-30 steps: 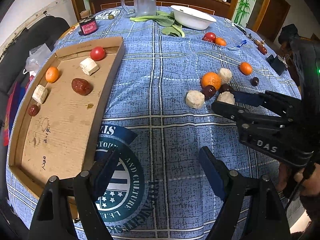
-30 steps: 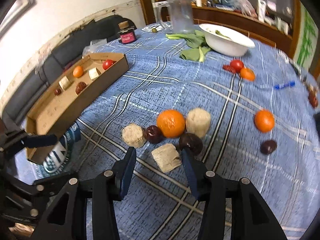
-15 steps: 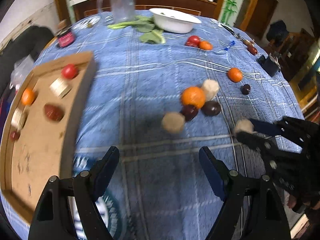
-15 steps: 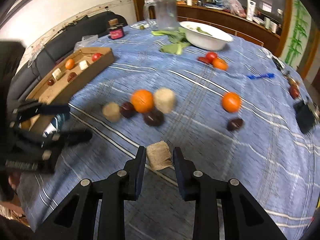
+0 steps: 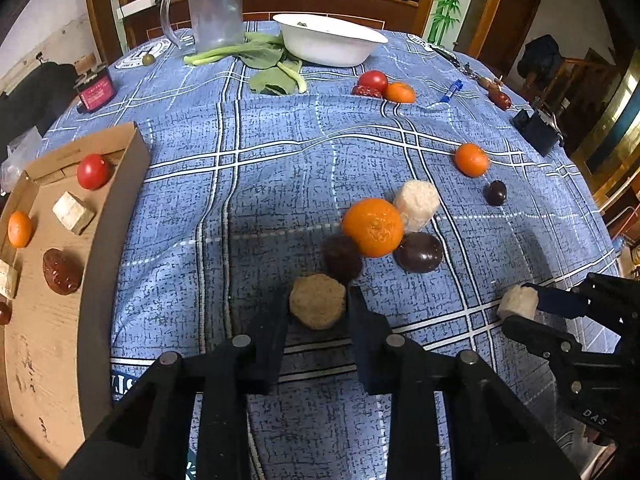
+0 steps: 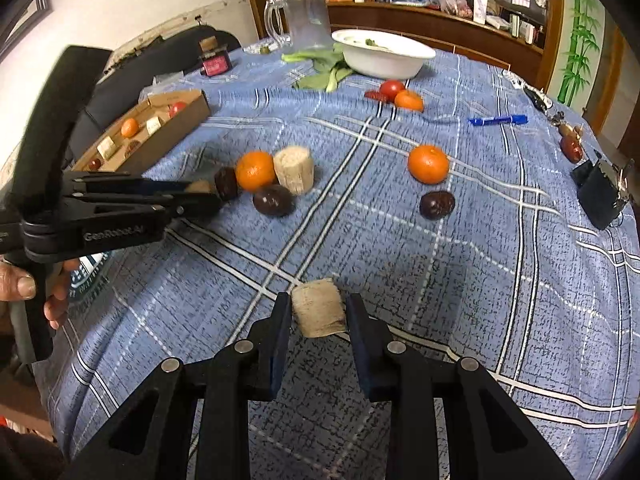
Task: Organize fruits
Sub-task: 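Carry both held yam pieces over into the cardboard tray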
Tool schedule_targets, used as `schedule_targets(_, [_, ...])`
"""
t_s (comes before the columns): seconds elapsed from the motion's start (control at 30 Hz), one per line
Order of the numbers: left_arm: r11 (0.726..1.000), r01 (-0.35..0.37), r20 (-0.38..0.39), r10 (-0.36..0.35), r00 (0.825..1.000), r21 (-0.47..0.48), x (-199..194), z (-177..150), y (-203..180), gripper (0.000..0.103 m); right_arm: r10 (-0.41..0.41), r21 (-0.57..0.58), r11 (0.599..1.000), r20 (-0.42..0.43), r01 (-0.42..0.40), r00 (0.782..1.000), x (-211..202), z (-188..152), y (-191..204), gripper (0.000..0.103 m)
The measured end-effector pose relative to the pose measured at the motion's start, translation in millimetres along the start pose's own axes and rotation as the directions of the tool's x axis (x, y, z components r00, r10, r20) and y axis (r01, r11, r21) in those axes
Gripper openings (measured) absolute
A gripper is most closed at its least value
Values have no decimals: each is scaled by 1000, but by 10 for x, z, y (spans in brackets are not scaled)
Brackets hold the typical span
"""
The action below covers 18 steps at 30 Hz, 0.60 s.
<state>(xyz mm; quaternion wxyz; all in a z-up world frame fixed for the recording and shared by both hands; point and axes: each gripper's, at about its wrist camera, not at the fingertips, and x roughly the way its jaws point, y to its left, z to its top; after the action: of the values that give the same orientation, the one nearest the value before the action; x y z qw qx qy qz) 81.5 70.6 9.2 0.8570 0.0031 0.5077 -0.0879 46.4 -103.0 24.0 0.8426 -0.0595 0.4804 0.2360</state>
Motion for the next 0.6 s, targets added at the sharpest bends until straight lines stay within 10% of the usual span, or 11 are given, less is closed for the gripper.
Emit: schedule_targets(0.6, [994,110,36,-109,993,-26,-466,-368,-38,27,4,10,1000,36,-5,999,-184,-15,51,28])
